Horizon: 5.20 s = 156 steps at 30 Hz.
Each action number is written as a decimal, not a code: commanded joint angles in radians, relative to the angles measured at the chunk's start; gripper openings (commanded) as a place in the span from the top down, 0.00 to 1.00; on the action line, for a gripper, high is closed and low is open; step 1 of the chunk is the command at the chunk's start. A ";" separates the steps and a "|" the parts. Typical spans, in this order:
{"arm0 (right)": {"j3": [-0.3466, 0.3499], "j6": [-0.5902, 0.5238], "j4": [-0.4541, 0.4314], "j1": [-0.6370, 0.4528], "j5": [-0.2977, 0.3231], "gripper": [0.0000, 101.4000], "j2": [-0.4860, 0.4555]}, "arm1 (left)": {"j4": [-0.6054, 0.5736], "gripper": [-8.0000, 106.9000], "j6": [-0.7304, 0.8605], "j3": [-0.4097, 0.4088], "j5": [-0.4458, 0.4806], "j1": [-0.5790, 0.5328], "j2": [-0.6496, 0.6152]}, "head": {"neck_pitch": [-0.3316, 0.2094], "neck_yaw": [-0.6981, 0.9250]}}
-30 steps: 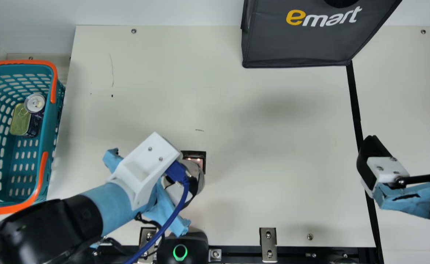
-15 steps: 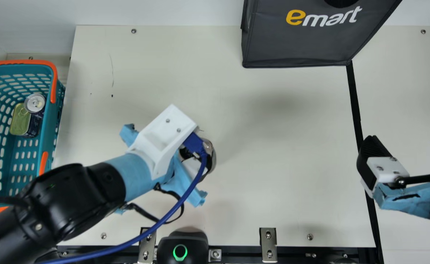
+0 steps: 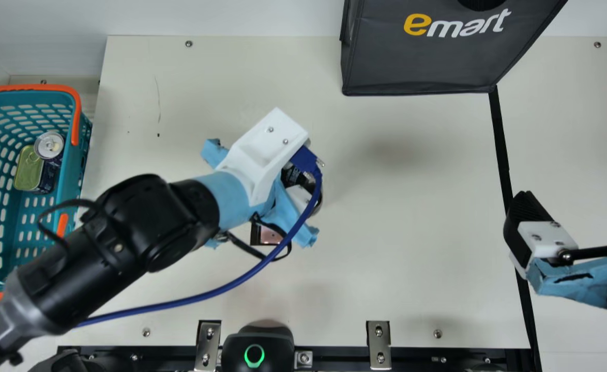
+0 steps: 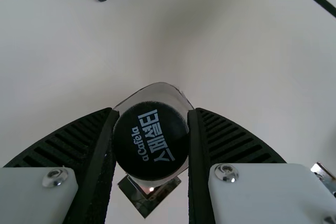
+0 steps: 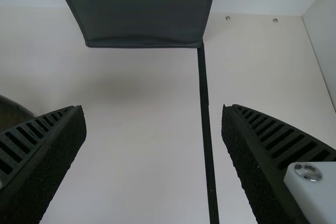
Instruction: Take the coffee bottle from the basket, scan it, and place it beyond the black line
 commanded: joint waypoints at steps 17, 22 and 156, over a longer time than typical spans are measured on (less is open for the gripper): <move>0.000 0.000 0.000 0.000 0.000 0.10 0.000 | -0.028 0.84 0.043 -0.136 -0.016 0.011 0.167 | -0.026 0.002; 0.000 0.000 0.000 0.000 0.000 0.10 0.000 | -0.033 0.84 0.047 -0.169 -0.015 0.007 0.197 | -0.026 0.002; 0.000 0.000 0.000 0.000 0.001 0.10 0.000 | -0.100 0.15 0.249 0.035 -0.049 0.737 -0.058 | -0.026 0.002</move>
